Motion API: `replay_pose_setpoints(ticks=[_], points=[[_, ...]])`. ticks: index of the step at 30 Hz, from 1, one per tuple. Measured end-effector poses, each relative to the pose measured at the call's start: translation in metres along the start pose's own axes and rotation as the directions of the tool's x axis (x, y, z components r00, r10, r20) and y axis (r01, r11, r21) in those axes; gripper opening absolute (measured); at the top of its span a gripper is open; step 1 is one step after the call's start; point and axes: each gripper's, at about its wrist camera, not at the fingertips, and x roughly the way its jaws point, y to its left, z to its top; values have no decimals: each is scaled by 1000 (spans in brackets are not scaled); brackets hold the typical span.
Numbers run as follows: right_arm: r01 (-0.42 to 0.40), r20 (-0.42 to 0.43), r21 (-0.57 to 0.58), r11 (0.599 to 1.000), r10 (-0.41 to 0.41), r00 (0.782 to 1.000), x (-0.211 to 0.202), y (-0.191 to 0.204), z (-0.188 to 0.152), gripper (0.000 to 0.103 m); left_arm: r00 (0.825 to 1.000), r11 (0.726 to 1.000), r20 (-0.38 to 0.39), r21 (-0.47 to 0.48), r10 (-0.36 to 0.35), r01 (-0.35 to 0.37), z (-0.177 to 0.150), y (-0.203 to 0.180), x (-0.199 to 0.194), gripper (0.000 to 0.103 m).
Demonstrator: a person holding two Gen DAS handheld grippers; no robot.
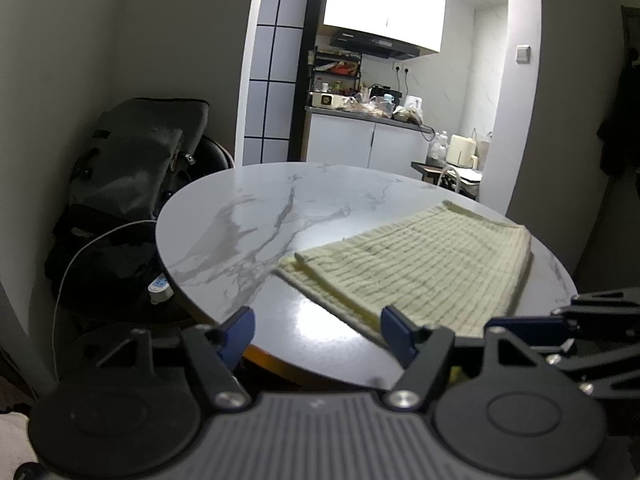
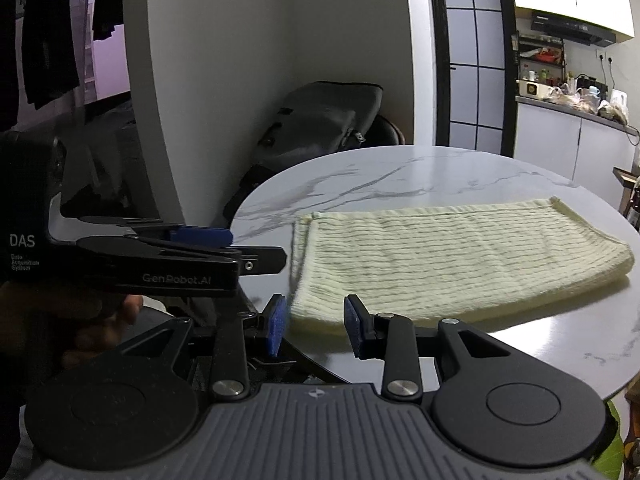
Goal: Fold towel
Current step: 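Close the right gripper on one corner of the towel's folded edge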
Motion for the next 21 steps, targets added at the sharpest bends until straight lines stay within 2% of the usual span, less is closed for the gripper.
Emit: replay_pose_setpoints(ticks=[6, 13, 15, 21], points=[[-9, -13, 24, 1000, 9, 1000, 7, -1, -6, 36, 1000, 1000, -7, 9, 8, -8, -1, -1, 1, 73], [-4, -12, -1, 1000, 4, 1000, 8, -1, -9, 34, 1000, 1000, -10, 22, 17, -17, -1, -3, 2, 73], [5, -12, 1, 1000, -5, 1000, 7, -2, -9, 26, 1000, 999, -11, 27, 18, -17, -1, -4, 2, 73], [19, -10, -9, 1000, -19, 1000, 5, -5, -10, 14, 1000, 999, -15, 39, 22, -21, -1, -6, 2, 73]])
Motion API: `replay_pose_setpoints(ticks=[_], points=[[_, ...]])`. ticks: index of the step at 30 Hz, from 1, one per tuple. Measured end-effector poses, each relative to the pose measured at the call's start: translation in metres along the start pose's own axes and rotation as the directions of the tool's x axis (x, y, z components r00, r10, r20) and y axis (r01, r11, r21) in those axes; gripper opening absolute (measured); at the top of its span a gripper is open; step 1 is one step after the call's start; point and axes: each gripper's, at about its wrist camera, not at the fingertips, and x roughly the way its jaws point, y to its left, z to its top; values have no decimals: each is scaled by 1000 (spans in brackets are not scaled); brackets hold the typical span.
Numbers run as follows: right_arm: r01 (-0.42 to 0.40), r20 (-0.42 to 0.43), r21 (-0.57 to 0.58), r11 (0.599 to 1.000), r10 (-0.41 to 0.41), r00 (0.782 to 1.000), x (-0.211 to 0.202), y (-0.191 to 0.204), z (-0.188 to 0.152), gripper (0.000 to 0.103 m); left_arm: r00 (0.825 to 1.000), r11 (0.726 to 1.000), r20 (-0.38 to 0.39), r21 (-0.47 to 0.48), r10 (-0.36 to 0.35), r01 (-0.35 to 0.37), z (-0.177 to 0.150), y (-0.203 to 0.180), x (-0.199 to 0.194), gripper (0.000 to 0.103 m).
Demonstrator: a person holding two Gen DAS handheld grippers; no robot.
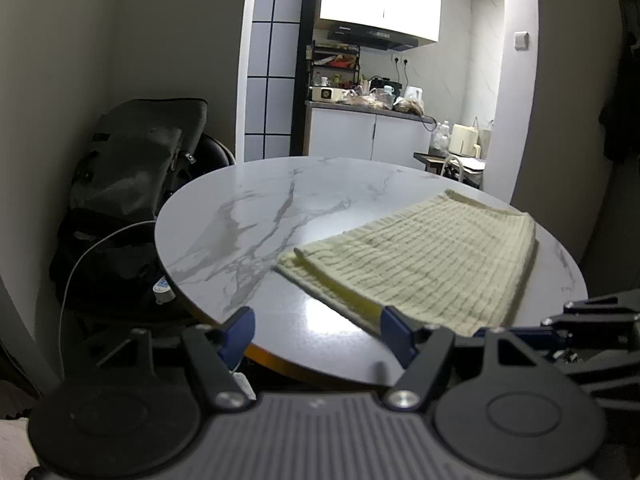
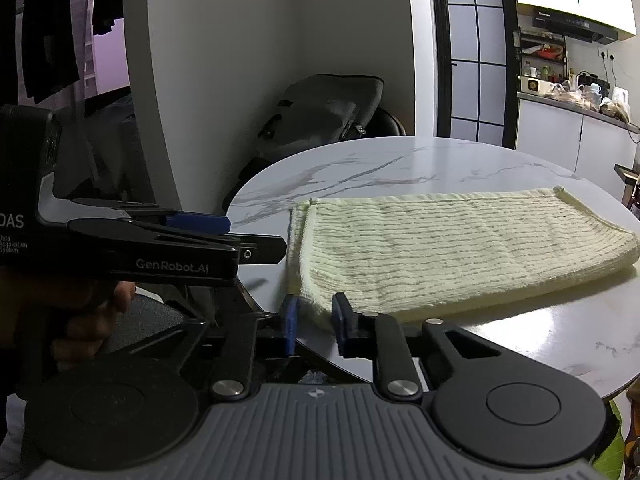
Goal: Fold towel
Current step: 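Close the right gripper on one corner of the towel's folded edge, then close the left gripper on the other corner of the same edge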
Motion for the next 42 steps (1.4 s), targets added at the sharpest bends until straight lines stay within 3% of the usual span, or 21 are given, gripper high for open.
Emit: replay_pose_setpoints(ticks=[15, 22, 27, 30, 34, 42], points=[[-4, -4, -6, 1000, 4, 1000, -14, -12, -8, 11, 1000, 1000, 1, 12, -8, 8, 8, -12, 5, 73], [-9, -8, -15, 1000, 9, 1000, -17, -14, -9, 11, 1000, 1000, 5, -27, -10, 10, 16, -15, 12, 73], [-14, -10, -17, 1000, 14, 1000, -17, -16, -9, 12, 1000, 999, -6, -31, 16, -16, 24, -16, 25, 73], [-18, -14, -18, 1000, 18, 1000, -17, -18, -9, 11, 998, 998, -14, -30, 58, -58, 25, -15, 35, 65], [-23, -19, -27, 999, 22, 1000, -21, -21, -11, 12, 999, 998, -26, -56, 36, -38, 24, -11, 40, 56], [-19, -26, -37, 999, 18, 1000, -28, -27, -13, 11, 998, 998, -37, -27, 53, -54, 22, -16, 43, 56]])
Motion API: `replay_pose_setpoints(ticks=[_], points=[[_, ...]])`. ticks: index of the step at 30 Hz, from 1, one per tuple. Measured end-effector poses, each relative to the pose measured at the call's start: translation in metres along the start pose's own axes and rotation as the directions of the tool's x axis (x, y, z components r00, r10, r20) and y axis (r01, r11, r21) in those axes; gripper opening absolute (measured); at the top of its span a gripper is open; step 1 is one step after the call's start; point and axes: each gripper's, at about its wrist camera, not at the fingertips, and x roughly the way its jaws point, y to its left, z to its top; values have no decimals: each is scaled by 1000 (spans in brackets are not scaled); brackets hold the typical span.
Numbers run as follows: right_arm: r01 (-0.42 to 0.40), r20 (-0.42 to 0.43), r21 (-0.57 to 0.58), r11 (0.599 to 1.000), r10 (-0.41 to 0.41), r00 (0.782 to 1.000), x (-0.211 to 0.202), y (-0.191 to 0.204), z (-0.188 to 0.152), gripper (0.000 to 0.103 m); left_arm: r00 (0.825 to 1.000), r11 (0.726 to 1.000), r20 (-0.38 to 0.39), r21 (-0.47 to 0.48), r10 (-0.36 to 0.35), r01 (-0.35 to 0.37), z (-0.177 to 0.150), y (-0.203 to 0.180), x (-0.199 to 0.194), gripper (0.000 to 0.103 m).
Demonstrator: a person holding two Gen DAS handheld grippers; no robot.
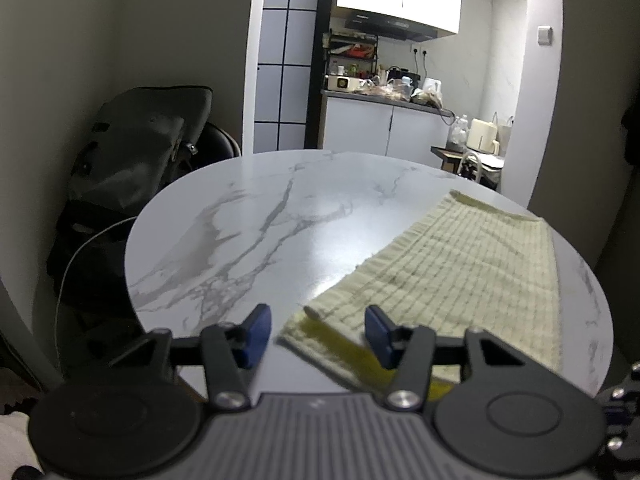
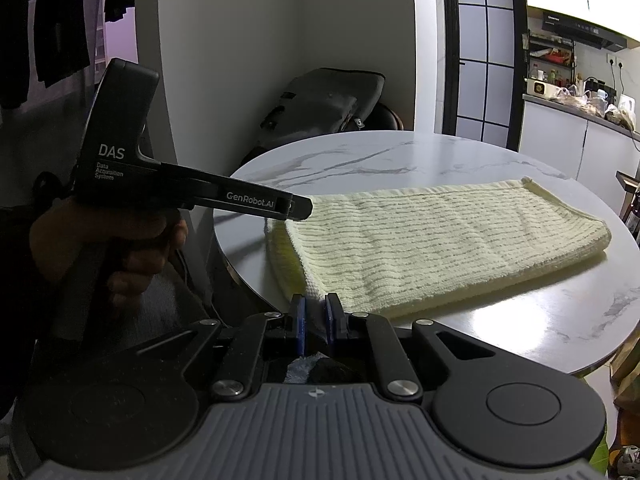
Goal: Fold towel
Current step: 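Close the left gripper on the other corner of the same edge, then lift the grasped towel edge upward with both grippers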
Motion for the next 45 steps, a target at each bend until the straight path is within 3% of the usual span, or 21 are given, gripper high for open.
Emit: replay_pose_setpoints(ticks=[8, 11, 14, 19, 22, 45], points=[[-3, 2, 0, 1000, 3, 1000, 0, 1, 1, 11, 1000, 999, -3, 33, 9, -9, -3, -9, -6, 55], [1, 2, 0, 1000, -1, 1000, 1, 2, 1, 12, 1000, 999, -1, 35, 5, -5, -4, -9, -7, 50], [5, 2, 1, 1000, -5, 1000, 1, 3, 1, 11, 1000, 999, 3, 32, -2, 2, -5, -9, -7, 40], [14, -2, -3, 1000, -14, 1000, 1, 4, 2, 11, 1000, 999, 3, 14, -29, 29, -5, -8, -7, 16], [18, -1, 2, 1000, -18, 1000, 0, 4, 2, 11, 999, 999, 1, -8, -50, 50, -5, -6, -7, 11], [-17, 41, -33, 999, 18, 999, -14, 21, 13, 10, 999, 998, 32, -54, -34, 36, -4, 12, -46, 9]])
